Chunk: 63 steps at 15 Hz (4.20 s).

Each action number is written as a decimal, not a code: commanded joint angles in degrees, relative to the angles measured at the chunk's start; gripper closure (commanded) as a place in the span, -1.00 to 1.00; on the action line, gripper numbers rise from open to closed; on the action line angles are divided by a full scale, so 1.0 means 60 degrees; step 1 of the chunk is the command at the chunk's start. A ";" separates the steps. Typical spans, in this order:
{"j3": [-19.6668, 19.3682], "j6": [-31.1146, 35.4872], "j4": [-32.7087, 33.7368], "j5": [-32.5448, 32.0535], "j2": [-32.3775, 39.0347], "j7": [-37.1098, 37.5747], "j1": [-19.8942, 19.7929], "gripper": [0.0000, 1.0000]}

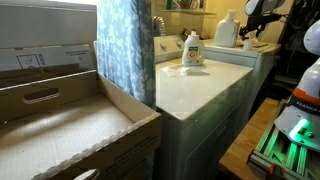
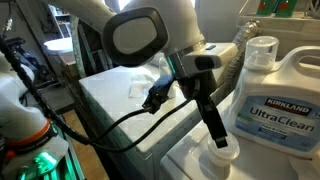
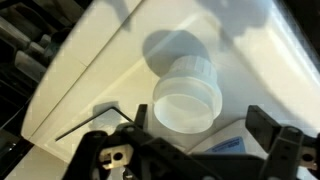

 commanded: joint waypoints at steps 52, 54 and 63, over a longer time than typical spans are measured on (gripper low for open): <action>0.3304 -0.1142 -0.3091 -0.2554 -0.1274 -0.0554 0.2743 0.94; 0.3391 -0.1268 -0.3089 -0.2377 -0.1121 -0.0723 0.2856 0.94; 0.3753 -0.2791 -0.2554 -0.2756 -0.0432 -0.0992 0.3333 0.94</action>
